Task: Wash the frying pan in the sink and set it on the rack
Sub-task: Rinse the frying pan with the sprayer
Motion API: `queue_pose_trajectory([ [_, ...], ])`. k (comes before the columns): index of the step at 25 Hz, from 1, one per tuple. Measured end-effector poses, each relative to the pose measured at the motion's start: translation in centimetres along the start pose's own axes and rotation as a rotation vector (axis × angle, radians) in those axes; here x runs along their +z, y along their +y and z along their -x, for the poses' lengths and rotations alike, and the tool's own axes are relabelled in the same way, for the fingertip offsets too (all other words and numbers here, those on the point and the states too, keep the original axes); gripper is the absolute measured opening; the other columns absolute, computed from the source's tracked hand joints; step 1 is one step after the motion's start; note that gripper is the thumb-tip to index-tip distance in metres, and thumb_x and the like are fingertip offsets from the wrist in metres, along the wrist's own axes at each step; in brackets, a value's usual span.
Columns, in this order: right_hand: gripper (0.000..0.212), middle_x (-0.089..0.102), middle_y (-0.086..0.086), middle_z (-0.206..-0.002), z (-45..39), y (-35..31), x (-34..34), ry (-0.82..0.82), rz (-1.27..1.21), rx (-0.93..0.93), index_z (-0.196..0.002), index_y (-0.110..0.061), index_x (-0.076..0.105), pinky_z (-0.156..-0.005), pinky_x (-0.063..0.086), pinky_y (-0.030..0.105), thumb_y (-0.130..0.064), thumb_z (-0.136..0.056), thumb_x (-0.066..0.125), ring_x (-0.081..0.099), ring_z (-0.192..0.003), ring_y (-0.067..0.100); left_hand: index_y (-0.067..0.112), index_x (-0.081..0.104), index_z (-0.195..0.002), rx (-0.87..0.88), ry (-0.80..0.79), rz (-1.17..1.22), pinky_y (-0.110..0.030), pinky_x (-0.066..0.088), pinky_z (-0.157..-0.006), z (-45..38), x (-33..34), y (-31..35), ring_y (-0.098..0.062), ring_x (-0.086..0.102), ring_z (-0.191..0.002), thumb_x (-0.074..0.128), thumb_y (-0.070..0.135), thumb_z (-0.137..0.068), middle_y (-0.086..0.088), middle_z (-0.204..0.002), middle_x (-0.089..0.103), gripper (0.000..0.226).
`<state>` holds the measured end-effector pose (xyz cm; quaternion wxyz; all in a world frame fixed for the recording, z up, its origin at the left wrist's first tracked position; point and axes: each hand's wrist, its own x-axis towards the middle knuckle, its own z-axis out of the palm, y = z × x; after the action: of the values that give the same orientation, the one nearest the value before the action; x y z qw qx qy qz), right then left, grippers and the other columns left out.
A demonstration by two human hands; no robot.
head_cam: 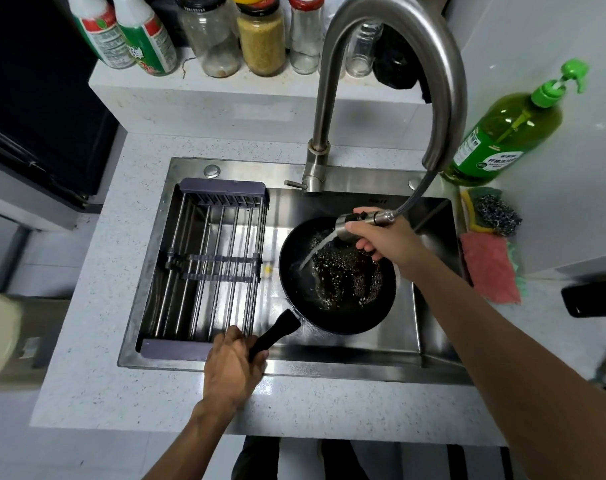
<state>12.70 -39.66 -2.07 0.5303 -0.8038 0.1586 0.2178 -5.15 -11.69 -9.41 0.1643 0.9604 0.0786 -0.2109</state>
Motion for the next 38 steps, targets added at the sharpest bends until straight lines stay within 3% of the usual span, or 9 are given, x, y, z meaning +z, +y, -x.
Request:
queue_pose_trajectory([
  [8,0.037,0.076,0.009,-0.075,0.7,-0.4,0.1,-0.287,0.11,0.022,-0.105,-0.024,0.074,-0.047,0.045,0.02,-0.047,-0.077,0.074,0.063,-0.059,0.009,0.023,0.067,-0.107,0.015,0.043,0.027,-0.028,0.044,-0.077,0.1,0.2,0.0,-0.014,0.042,-0.091,0.058,0.044,-0.089,-0.002,-0.111,0.053,0.029],
  [15,0.047,0.075,0.003,-0.078,-0.4,-0.7,-0.1,0.08,-0.013,0.046,-0.123,-0.038,0.062,-0.052,0.05,0.019,-0.042,-0.079,0.078,0.065,-0.065,0.007,0.027,0.067,-0.11,0.016,0.004,0.012,-0.028,0.047,-0.079,0.1,-0.1,0.0,-0.013,0.042,-0.093,0.052,0.047,-0.092,0.001,-0.108,0.051,0.031],
  [22,0.033,0.077,0.004,-0.075,0.5,-1.1,-0.5,-0.288,0.196,0.077,-0.104,-0.025,0.074,-0.049,0.047,0.019,-0.048,-0.08,0.074,0.065,-0.059,0.008,0.028,0.068,-0.111,0.025,0.005,0.009,-0.029,0.046,-0.081,0.2,-0.4,0.2,-0.015,0.043,-0.096,0.051,0.046,-0.093,-0.001,-0.112,0.053,0.031],
  [25,0.04,0.076,0.0,-0.076,0.3,-1.2,-0.3,-0.105,0.127,0.019,-0.118,-0.032,0.067,-0.051,0.051,0.017,-0.044,-0.081,0.075,0.066,-0.061,0.002,0.027,0.068,-0.11,0.025,0.01,0.01,-0.027,0.045,-0.081,0.2,-0.4,0.3,-0.014,0.042,-0.096,0.051,0.046,-0.093,-0.001,-0.112,0.053,0.03],
  [27,0.046,0.075,-0.003,-0.092,-0.1,-0.8,-0.5,0.144,0.095,-0.022,-0.121,-0.031,0.066,-0.074,0.059,0.028,-0.043,-0.078,0.077,0.069,-0.081,0.007,0.028,0.068,-0.109,0.018,0.01,0.016,-0.026,0.043,-0.082,0.2,-0.4,0.3,-0.014,0.042,-0.097,0.051,0.046,-0.093,-0.001,-0.113,0.055,0.029],
  [28,0.045,0.074,-0.004,-0.099,-0.1,-0.4,-0.9,0.269,0.16,-0.038,-0.117,-0.03,0.068,-0.084,0.057,0.035,-0.047,-0.077,0.074,0.069,-0.091,0.013,0.028,0.068,-0.109,0.018,0.003,0.018,-0.026,0.043,-0.082,0.2,-0.4,0.3,-0.014,0.042,-0.098,0.051,0.047,-0.094,-0.002,-0.113,0.055,0.03],
  [30,0.034,0.072,-0.003,-0.092,0.0,0.2,-2.1,0.4,0.418,-0.068,-0.096,-0.025,0.07,-0.076,0.053,0.036,-0.052,-0.076,0.065,0.066,-0.089,0.022,0.028,0.067,-0.109,0.024,-0.01,0.02,-0.028,0.044,-0.084,0.2,-0.4,0.2,-0.016,0.044,-0.1,0.05,0.048,-0.094,-0.002,-0.114,0.055,0.031],
  [33,0.035,0.063,-0.004,-0.063,0.7,1.3,-3.9,0.289,0.663,-0.1,-0.064,-0.017,0.06,-0.054,0.037,0.027,-0.051,-0.069,0.06,0.062,-0.066,0.021,0.028,0.067,-0.11,0.027,-0.009,0.025,-0.029,0.045,-0.083,0.2,-0.4,0.0,-0.018,0.046,-0.102,0.051,0.047,-0.093,-0.003,-0.115,0.055,0.031],
  [38,0.043,0.069,-0.001,-0.06,1.4,1.3,-4.2,-0.045,0.647,-0.04,-0.065,-0.017,0.071,-0.061,0.052,0.031,-0.059,-0.061,0.061,0.067,-0.062,0.015,0.027,0.068,-0.109,0.028,-0.01,0.031,-0.03,0.046,-0.084,0.2,-0.4,0.1,-0.018,0.046,-0.102,0.052,0.046,-0.093,-0.003,-0.115,0.056,0.029],
])
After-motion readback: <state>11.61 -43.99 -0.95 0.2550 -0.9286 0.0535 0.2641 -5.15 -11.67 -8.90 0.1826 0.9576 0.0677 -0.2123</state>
